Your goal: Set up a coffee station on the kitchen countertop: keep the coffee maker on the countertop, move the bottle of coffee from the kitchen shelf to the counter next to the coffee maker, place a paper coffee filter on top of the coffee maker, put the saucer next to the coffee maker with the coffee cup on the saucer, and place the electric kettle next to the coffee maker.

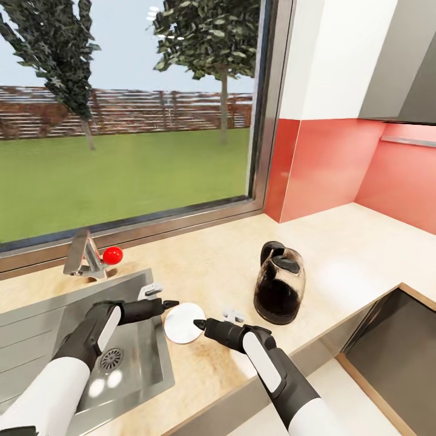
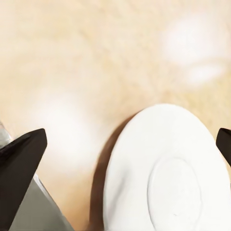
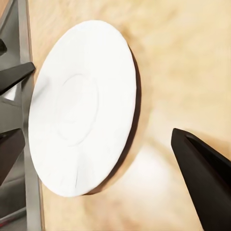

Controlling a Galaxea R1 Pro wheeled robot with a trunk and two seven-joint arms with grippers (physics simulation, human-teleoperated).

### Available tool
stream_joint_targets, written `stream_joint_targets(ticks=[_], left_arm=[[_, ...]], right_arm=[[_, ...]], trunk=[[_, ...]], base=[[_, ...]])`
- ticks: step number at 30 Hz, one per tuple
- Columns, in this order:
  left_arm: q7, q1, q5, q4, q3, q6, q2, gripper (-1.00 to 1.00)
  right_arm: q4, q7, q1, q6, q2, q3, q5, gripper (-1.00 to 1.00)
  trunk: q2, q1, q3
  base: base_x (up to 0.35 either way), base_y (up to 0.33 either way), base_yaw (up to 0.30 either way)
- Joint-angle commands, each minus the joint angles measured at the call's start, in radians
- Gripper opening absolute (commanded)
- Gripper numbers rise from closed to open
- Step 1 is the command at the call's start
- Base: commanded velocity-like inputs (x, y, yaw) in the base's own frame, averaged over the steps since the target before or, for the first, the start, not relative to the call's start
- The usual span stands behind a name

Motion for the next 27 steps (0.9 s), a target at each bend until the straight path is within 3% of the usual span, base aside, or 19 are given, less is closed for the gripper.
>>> stream_joint_targets(ticks=[1, 27], left_arm=[[0.002, 0.000, -0.012, 0.006, 0.000, 0.006, -0.001, 1.00], [-0.001, 0.000, 0.003, 0.068, 0.003, 0.000, -0.007, 1.00]], right_arm=[[0.000, -0.004, -0.001, 0.005, 0.000, 0.000, -0.001, 1.00], [0.030, -0.003, -0.001, 0.005, 0.000, 0.003, -0.001, 1.00]], trunk=[[-0.002, 0.001, -0.003], [-0.002, 0.001, -0.003]], base=[[0.000, 0.000, 0.000], [0.000, 0.000, 0.000]])
